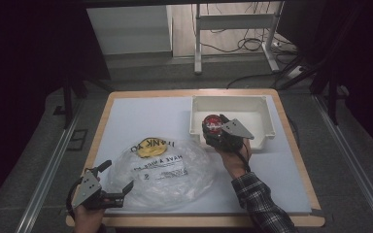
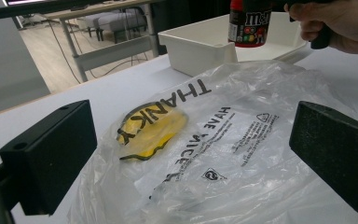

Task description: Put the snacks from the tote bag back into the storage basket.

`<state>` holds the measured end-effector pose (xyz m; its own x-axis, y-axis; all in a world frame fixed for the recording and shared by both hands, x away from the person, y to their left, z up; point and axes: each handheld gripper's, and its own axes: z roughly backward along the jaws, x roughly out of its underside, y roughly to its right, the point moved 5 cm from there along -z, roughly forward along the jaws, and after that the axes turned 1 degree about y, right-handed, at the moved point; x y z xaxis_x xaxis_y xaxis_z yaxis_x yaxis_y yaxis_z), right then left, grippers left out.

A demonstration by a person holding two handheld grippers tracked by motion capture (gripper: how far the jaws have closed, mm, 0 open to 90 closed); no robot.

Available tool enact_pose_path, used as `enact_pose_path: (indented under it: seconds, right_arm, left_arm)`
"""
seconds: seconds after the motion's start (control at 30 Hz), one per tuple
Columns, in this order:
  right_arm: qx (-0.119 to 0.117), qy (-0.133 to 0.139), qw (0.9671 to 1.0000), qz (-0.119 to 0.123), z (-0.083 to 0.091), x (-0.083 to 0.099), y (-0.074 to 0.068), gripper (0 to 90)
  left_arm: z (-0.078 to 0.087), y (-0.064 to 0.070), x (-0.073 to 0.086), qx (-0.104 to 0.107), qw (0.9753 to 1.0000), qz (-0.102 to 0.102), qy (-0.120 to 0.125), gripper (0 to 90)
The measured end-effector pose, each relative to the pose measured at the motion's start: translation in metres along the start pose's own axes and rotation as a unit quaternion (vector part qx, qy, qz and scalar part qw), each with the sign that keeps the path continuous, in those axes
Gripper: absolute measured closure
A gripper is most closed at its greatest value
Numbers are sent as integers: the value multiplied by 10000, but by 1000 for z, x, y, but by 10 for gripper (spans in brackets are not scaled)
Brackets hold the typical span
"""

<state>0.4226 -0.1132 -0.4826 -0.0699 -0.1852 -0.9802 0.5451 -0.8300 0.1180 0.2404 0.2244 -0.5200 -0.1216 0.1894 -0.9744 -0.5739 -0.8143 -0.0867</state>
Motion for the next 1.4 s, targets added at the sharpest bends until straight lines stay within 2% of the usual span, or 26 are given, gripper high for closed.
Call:
enact_pose_path:
  seconds: [0.43, 1.4]
  right_arm:
    - [17, 17, 10000, -86, -16, -1, 7, 269]
    - [-48, -140, 9998, -110, -70, 14, 26, 269]
  left_arm:
    - [0, 0, 0, -4, 10000, -4, 4, 6]
    - [1, -2, 0, -18, 10000, 15, 22, 6]
